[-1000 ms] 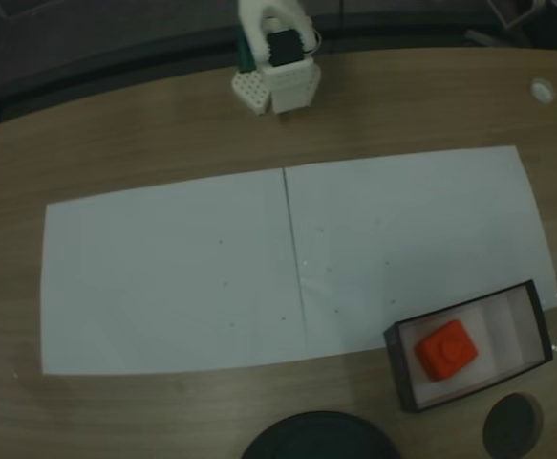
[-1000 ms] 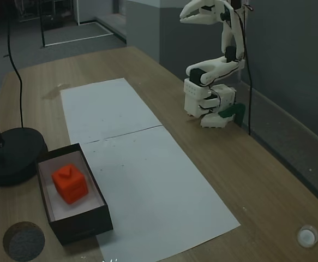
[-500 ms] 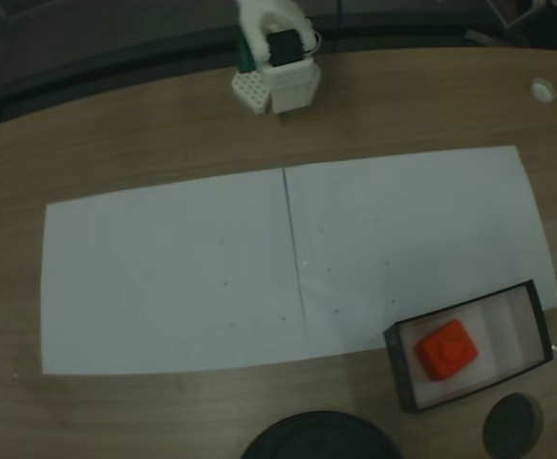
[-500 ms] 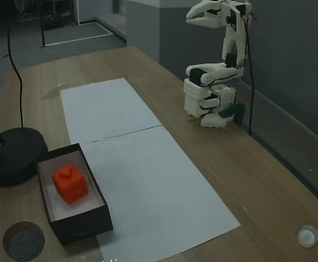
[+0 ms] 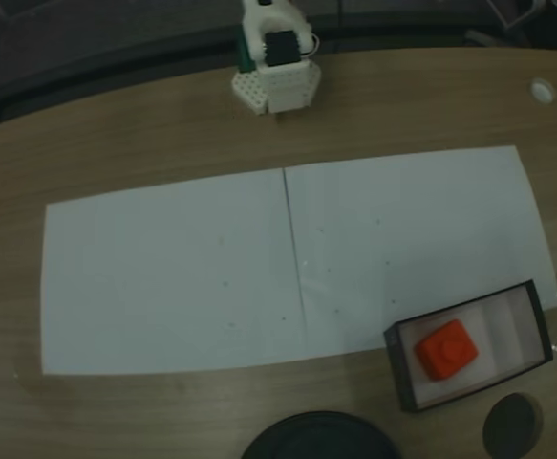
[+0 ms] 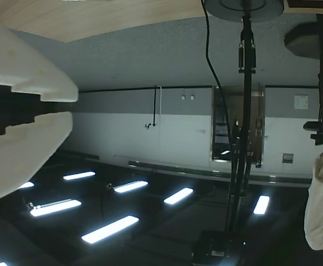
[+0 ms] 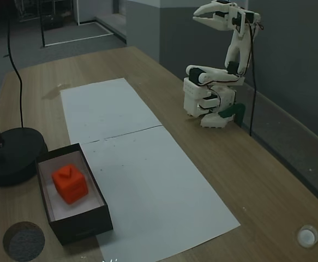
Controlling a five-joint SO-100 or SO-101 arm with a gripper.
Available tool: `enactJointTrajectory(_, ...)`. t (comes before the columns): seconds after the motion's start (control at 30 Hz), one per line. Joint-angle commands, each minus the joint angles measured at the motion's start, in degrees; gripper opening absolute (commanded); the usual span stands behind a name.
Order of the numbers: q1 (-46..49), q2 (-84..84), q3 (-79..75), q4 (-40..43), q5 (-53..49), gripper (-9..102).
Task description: Grab a orange square and put it in the box.
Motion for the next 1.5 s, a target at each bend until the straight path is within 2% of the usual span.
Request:
enactJointTrajectory(0.0,0.35,0.00,0.00,-1.05,-0.09,0)
enactJointTrajectory(0.43,0.35,4.48,10.37,-1.67,-0.09,0)
enactJointTrajectory(0.97,0.44,4.66,32.78,-20.30,-0.09,0)
enactJointTrajectory(1.23,0.97,4.66,51.33,-33.49,0.09,0)
enactJointTrajectory(1.47,0.97,4.66,67.41,-39.20,0.00,0)
